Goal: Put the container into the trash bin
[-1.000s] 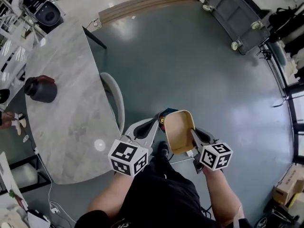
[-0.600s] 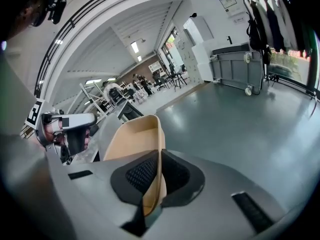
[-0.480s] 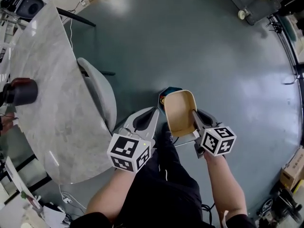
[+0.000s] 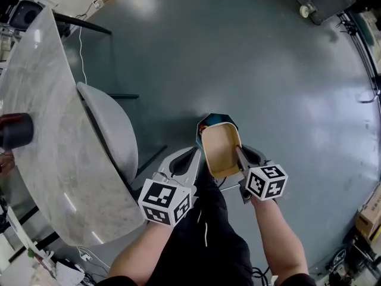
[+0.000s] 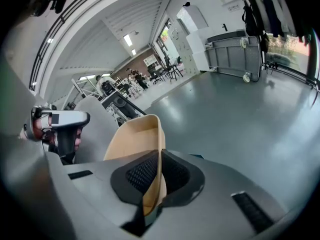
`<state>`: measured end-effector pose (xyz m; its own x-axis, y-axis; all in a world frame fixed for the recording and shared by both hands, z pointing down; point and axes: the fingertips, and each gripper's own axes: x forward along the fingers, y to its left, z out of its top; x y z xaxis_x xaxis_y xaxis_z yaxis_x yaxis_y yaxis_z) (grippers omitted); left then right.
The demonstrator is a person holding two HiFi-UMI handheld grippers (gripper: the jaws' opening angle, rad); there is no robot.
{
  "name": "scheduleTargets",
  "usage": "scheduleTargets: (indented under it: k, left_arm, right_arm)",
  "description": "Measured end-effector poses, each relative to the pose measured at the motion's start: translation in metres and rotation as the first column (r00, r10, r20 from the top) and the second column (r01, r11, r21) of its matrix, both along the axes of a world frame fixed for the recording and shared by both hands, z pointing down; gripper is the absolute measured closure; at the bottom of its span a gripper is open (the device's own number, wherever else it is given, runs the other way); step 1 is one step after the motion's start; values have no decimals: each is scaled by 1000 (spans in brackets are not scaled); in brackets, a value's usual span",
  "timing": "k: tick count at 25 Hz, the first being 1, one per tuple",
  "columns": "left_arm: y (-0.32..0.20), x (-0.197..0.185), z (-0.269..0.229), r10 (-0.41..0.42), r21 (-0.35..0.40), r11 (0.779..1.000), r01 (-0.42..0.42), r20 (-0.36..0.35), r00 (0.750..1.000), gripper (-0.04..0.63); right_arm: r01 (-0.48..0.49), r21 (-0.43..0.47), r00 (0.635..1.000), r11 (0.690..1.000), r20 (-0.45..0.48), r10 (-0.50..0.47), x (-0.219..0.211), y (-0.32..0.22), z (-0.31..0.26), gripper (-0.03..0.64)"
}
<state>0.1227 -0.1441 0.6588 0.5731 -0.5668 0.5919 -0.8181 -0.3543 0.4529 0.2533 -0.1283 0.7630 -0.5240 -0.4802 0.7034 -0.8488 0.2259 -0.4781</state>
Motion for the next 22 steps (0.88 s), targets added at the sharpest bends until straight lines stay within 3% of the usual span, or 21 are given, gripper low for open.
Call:
scheduleTargets:
  k: [9,22]
  left_arm:
    - [16,1,64,-92,-68,993,93,21,996,588]
    - [43,-7,100,-55,-88,994,58,31,998,588]
  right_arm:
    - [54,-73,997,996,-47,-57,-4,23,89,604]
    - [11,-143,997,990,-71,-21,-18,22,185,603]
